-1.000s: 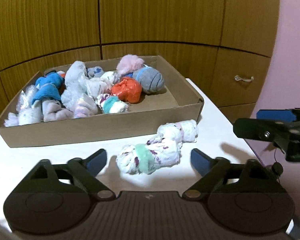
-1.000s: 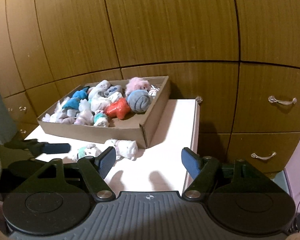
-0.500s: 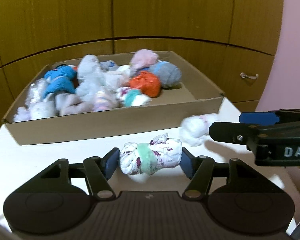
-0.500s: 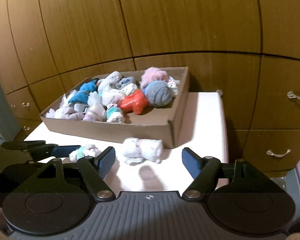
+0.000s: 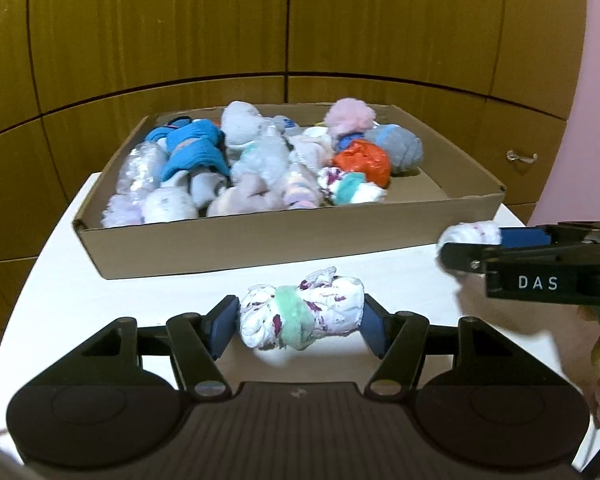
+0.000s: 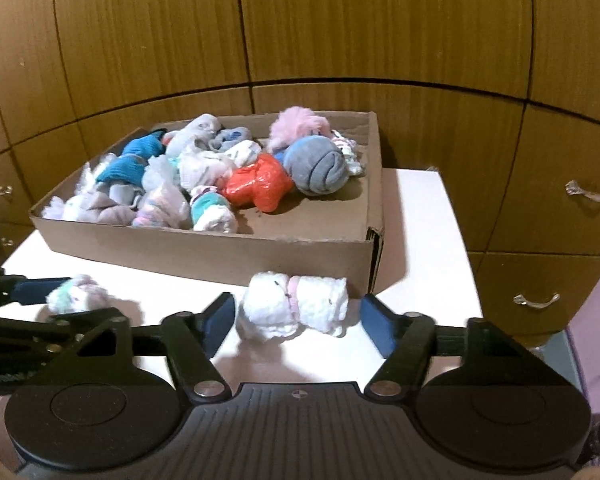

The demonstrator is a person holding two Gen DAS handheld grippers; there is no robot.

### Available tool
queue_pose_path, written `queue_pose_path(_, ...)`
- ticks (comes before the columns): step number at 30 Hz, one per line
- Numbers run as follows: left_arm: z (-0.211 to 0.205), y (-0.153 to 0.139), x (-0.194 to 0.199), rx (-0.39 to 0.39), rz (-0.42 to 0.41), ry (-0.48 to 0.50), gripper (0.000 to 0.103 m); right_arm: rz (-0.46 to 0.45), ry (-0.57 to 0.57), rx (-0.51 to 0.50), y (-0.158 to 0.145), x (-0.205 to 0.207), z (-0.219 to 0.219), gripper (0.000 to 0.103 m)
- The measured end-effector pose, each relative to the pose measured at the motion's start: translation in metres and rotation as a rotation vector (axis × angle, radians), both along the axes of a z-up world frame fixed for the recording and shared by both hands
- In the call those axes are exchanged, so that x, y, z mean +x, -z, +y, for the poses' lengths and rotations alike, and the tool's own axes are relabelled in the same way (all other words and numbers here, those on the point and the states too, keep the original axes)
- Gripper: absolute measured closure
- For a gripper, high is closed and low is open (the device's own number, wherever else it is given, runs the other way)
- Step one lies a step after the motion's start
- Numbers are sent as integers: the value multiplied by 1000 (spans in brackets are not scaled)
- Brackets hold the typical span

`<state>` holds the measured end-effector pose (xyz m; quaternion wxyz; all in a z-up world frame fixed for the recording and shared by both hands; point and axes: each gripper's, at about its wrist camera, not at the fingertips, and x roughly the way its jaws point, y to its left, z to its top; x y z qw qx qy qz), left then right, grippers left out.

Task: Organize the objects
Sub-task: 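Grasp the green-banded white sock roll with the left tool while the right tool grasps the white sock pair, then carry both socks into the tray and lower them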

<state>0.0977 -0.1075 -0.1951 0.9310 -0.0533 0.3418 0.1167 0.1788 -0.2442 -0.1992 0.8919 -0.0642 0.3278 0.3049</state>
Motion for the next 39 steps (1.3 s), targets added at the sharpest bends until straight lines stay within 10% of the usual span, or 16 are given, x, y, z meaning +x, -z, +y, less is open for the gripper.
queue_pose_path(14,1,-32,-6,11,-32,109,43,-68,-85,31,-32,-27,-45,48)
queue_pose_path(27,-12,-99,80,-42,-50,290,43,-203,-312,-17,-125,18,-35,47)
queue_pose_path(39,-12,-44,137,-13,112,449,43,-169,-582,-295,-86,60,17,47)
